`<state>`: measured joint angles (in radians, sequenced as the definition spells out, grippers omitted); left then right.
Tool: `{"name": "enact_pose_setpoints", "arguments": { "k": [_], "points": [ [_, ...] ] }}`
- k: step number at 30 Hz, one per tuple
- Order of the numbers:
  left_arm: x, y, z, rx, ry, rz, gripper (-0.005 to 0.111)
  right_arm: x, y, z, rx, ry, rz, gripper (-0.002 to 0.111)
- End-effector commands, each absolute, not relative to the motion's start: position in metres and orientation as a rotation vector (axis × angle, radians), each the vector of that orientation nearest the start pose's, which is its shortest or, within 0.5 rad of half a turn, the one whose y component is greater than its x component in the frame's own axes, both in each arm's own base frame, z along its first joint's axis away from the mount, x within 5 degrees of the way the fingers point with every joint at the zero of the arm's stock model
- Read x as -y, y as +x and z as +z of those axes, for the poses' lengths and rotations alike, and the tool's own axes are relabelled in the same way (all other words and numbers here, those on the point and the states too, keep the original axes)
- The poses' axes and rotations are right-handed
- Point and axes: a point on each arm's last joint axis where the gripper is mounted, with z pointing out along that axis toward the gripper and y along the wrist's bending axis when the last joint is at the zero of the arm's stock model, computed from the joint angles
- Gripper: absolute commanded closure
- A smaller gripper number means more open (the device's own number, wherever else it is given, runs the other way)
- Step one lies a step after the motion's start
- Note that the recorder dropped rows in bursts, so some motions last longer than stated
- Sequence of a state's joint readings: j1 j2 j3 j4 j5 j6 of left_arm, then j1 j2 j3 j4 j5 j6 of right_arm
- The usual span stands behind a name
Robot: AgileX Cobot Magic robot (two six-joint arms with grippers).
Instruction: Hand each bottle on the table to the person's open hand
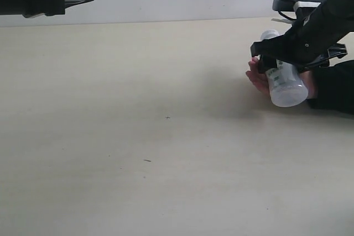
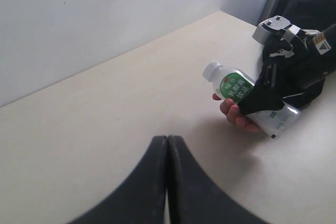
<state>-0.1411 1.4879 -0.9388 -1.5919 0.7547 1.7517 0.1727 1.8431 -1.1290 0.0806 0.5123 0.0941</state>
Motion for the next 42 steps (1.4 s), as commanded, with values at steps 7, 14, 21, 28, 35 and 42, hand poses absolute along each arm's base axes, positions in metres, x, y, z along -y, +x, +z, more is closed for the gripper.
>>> {"name": "enact_pose_setpoints", "arguments": {
  "k": [7,14,21,28,35,42],
  "points": [
    [0.104,0.296,0.29,-1.802,0.738,-0.747,0.105,-0.067,0.361,0.191,-2.653,-0.037,0.158,0.033],
    [0.104,0.296,0.29,-1.802,0.738,-0.747,0.105,-0.065,0.349,0.231,-2.557,-0.038,0.177,0.033],
    [0.104,0.296,0.29,-1.802,0.738,-0.747,0.105,-0.062,0.329,0.28,-2.435,-0.041,0.198,0.037],
    [0.104,0.296,0.29,-1.802,0.738,-0.747,0.105,-0.056,0.296,0.337,-2.25,-0.141,0.175,0.067],
    [0.104,0.296,0.29,-1.802,0.738,-0.747,0.105,-0.055,0.253,0.378,-2.074,-0.171,0.272,0.108],
    [0.104,0.296,0.29,-1.802,0.738,-0.747,0.105,-0.043,0.194,0.371,-1.759,-0.197,0.239,0.108]
  ]
}}
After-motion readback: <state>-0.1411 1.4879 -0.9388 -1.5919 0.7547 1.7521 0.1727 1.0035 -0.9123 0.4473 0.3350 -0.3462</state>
